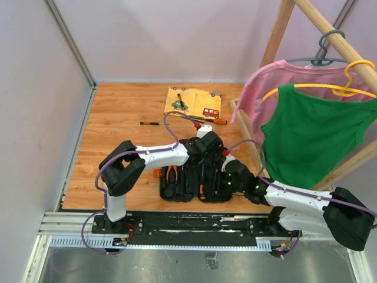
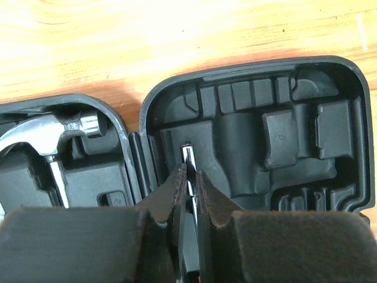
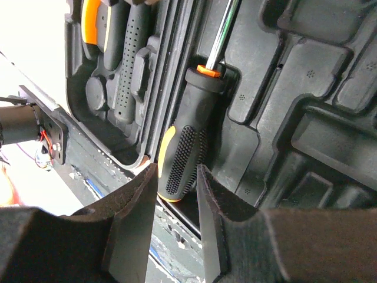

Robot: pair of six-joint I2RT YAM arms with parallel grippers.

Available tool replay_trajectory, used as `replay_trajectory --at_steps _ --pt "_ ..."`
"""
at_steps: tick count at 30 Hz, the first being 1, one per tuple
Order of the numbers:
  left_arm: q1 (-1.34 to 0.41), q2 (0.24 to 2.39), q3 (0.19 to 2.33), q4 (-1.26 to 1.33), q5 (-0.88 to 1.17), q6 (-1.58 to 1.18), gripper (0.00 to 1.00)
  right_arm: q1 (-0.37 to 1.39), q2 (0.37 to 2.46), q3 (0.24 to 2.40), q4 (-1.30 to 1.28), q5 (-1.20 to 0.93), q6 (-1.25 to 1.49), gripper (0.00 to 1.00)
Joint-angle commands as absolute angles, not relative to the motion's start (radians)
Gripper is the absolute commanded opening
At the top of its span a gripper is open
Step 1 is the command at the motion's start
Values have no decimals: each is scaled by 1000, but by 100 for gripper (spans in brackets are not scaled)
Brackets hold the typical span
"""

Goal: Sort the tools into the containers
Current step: Adjust the screwdriver in the storage box.

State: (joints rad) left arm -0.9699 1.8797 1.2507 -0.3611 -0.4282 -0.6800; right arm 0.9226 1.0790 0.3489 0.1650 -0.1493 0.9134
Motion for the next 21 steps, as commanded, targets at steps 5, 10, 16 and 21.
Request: replay_trajectory --at_steps 5,10,16,21 --pt "-963 1888 1240 -337 -411 -679 13 945 1113 373 168 -92 917 35" --pt "-963 1891 1238 -330 -403 -680 13 948 1147 371 175 -80 915 35" --pt "-963 1889 1225 -323 -398 -681 13 951 1153 384 137 -38 905 35" --pt "-963 1889 1218 -315 -392 -683 13 951 1177 413 73 -6 880 31"
